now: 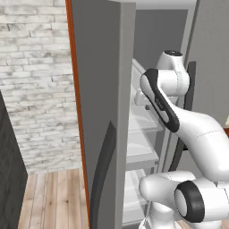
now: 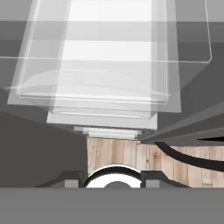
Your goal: Pick the tangerine and apple from the fridge and place them inside the tupperware on the counter.
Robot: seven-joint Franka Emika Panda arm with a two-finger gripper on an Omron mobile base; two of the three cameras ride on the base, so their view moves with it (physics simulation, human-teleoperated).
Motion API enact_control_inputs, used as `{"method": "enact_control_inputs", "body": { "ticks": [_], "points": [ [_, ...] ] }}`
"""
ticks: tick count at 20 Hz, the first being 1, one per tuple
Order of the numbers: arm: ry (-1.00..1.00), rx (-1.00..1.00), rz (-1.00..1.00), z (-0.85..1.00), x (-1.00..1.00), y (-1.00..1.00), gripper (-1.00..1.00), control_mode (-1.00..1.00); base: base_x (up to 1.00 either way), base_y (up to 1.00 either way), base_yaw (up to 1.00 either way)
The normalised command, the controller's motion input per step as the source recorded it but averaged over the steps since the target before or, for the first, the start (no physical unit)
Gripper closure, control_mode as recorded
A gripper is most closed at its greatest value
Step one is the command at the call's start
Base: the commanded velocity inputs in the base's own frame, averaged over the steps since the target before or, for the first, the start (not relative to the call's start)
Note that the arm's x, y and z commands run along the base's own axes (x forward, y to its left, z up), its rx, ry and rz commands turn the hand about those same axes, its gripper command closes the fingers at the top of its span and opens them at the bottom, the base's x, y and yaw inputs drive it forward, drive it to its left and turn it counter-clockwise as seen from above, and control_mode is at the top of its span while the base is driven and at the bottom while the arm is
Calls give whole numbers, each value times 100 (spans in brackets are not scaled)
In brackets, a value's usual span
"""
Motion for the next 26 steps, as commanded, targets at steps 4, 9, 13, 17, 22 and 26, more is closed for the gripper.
{"method": "enact_control_inputs", "body": {
  "ticks": [4, 9, 13, 17, 22, 26],
  "points": [
    [-8, 0, -5, 0, 16, 11, -100, -100, 0, 0, 0],
    [-28, 0, -1, 16, 48, 14, -100, -100, 0, 0, 0],
    [-27, 0, 0, 30, 57, 0, -100, -100, 0, 0, 0],
    [-13, 2, 0, 34, 71, 0, -100, -100, 0, 0, 0],
    [0, 0, 0, 13, 65, 5, -100, -100, 0, 0, 0],
    [0, 0, 0, 2, 46, 11, -100, -100, 0, 0, 0]
  ]
}}
